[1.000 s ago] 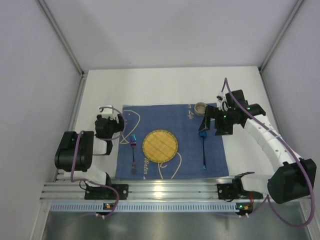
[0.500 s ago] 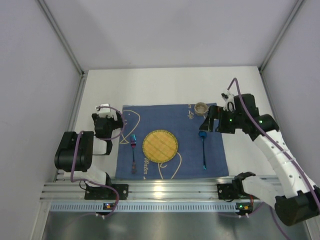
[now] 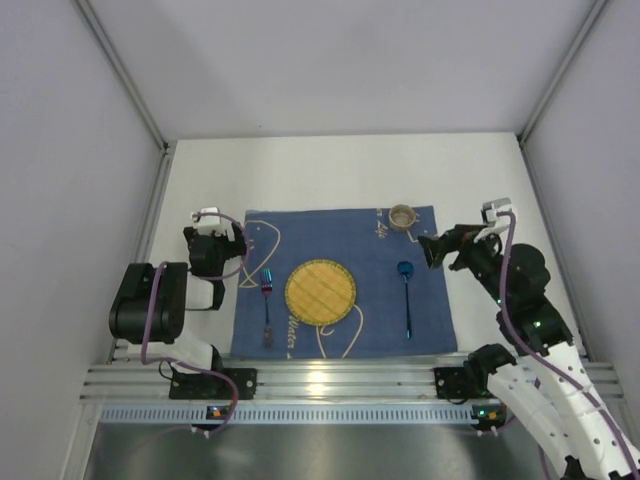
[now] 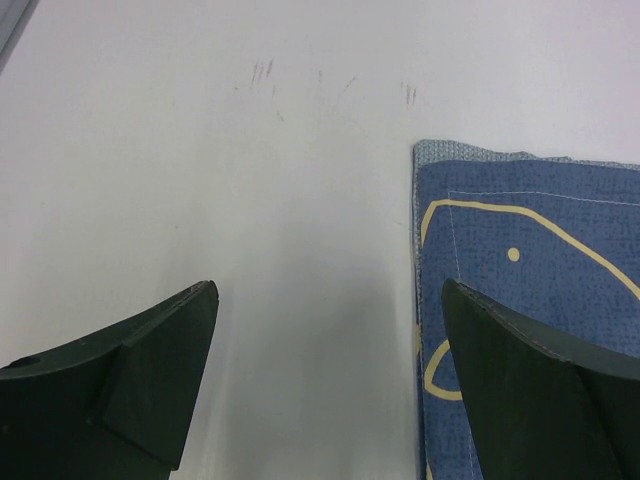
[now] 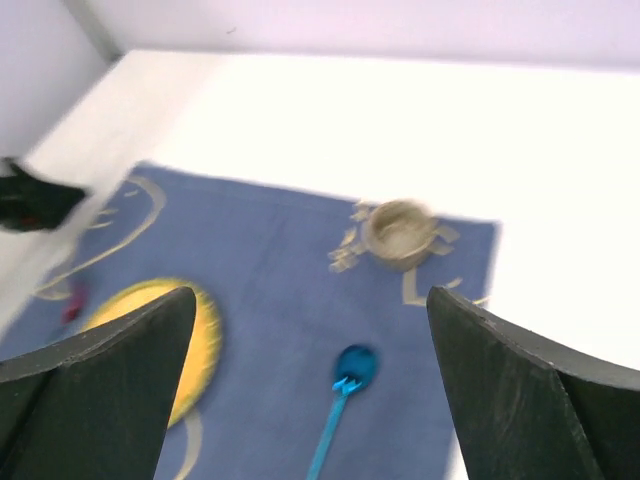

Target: Set the dinner table for one person

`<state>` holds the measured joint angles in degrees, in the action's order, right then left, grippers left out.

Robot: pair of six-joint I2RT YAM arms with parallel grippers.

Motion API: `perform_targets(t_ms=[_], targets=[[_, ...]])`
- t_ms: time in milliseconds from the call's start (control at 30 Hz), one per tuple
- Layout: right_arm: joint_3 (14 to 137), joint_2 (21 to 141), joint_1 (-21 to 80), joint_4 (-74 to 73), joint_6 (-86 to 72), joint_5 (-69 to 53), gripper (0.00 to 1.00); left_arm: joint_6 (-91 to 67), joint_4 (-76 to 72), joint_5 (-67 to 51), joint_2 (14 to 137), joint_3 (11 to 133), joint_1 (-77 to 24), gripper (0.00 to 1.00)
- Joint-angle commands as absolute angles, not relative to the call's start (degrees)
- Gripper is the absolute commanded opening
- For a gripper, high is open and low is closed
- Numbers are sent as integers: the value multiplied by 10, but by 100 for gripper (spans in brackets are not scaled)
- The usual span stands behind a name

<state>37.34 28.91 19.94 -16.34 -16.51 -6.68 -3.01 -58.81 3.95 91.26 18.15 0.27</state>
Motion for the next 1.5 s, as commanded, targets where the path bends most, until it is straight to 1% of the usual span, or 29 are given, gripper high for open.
perform_targets(t_ms=[0, 67, 133, 200, 267, 300, 367, 400, 467, 500, 567, 733, 900, 1067, 1133, 1167, 1467], targets=[[345, 301, 207, -20, 59, 53, 100, -27, -635, 40, 903, 179, 2, 98], [324, 332, 207, -4, 68, 53, 100, -28, -635, 40, 904, 179, 2, 99], [301, 363, 207, 46, 79, 24, 100, -28, -634, 40, 904, 179, 2, 98], [260, 383, 204, 81, 67, 30, 100, -27, -635, 41, 903, 178, 2, 98], [227, 419, 177, 126, 55, 30, 100, -27, -635, 40, 903, 179, 3, 98], [212, 438, 154, 177, 41, 24, 100, -28, -634, 41, 903, 179, 2, 98], [173, 460, 137, 233, 39, 16, 100, -27, -635, 40, 904, 179, 3, 98], [161, 473, 130, 289, 39, 13, 100, -27, -635, 40, 904, 179, 3, 98], [130, 512, 109, 340, 40, 13, 100, -27, -635, 40, 904, 179, 2, 98], [121, 525, 103, 391, 40, 16, 100, -27, -635, 40, 904, 179, 2, 98], [92, 562, 82, 445, 35, 25, 100, -27, -635, 40, 904, 179, 2, 99], [74, 636, 46, 566, 43, 34, 100, -27, -634, 41, 904, 180, 2, 98], [113, 718, 29, 626, 41, 19, 100, -27, -635, 40, 904, 179, 3, 98], [125, 825, 21, 700, 37, 3, 100, -27, -635, 41, 903, 179, 2, 98], [139, 828, 15, 670, 25, 11, 100, -27, -635, 41, 903, 179, 2, 99], [148, 832, 15, 667, 10, 44, 100, -27, -635, 40, 903, 179, 2, 99], [149, 827, 14, 652, 11, 47, 100, -27, -635, 41, 903, 179, 2, 99]])
